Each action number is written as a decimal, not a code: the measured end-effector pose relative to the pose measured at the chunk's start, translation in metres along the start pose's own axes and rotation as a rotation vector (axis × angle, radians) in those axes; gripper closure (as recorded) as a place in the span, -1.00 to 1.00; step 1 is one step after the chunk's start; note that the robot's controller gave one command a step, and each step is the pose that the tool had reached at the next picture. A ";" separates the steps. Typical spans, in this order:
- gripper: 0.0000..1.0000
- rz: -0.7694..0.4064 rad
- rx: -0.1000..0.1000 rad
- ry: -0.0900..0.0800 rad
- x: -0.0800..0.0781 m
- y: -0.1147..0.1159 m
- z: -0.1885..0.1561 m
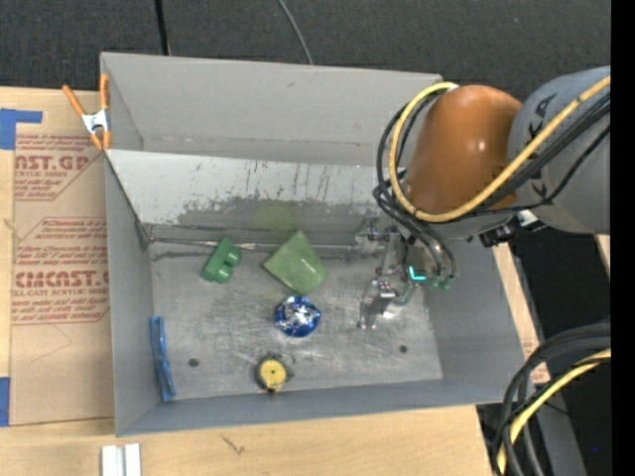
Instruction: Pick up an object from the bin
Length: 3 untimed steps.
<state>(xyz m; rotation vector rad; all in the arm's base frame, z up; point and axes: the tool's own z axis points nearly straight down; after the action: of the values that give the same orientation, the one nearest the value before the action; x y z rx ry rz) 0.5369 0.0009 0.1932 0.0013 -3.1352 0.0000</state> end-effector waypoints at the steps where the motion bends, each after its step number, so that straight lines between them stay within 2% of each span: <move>1: -1.00 0.093 0.000 -0.013 -0.008 0.039 0.067; 2: -1.00 -0.125 0.001 -0.023 0.048 0.069 0.109; 3: 1.00 -0.125 -0.001 -0.032 0.045 0.070 0.107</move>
Offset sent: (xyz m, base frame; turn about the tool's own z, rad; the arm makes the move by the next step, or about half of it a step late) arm 0.0077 0.0620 -0.1118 0.1298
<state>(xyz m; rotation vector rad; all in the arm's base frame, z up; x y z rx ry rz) 0.4912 0.0708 0.0870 0.1995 -3.1610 -0.0027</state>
